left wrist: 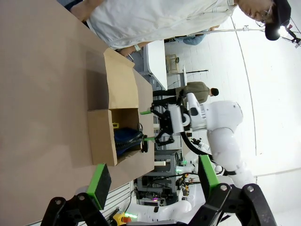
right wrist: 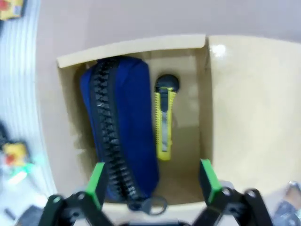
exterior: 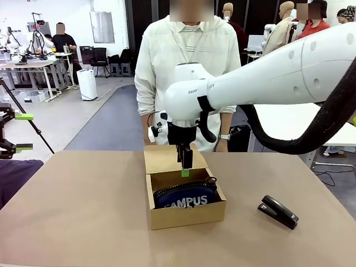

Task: Pack the items into the box.
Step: Pick up the item specified by the human and place it in the Mailer Box.

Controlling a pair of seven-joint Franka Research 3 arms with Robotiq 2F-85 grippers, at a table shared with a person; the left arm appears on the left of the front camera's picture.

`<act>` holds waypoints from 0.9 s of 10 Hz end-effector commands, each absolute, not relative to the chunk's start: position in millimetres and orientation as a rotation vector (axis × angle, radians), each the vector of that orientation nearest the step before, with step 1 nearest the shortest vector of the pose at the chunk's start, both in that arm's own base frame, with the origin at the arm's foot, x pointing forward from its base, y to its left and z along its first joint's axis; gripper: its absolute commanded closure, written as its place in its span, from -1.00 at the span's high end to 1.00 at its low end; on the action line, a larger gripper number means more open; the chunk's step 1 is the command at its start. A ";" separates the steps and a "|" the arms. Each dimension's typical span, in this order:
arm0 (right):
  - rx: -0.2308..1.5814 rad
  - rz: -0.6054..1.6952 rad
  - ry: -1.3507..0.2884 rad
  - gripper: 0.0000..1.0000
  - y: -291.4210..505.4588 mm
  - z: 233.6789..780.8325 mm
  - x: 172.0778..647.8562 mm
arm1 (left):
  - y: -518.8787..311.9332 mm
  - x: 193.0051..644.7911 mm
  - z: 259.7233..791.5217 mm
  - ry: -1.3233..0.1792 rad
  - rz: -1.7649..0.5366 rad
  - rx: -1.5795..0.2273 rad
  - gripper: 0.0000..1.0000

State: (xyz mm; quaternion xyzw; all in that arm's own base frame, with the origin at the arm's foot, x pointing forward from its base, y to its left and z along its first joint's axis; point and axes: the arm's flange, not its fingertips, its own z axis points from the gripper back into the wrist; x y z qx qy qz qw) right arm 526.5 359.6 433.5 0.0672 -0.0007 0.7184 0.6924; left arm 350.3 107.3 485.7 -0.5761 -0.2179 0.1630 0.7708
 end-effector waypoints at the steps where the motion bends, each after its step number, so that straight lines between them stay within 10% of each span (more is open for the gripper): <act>1: 0.357 1.309 -0.014 1.00 307.1 470.6 483.0 | 109.5 348.7 488.4 -0.462 0.349 -1.254 0.94; 4: 0.611 0.961 0.041 1.00 191.3 508.0 424.6 | 109.5 348.7 488.4 -0.462 0.349 -1.254 0.94; 9: 1.005 0.394 -0.316 1.00 -14.3 482.4 303.1 | 109.5 348.7 488.4 -0.462 0.349 -1.254 0.94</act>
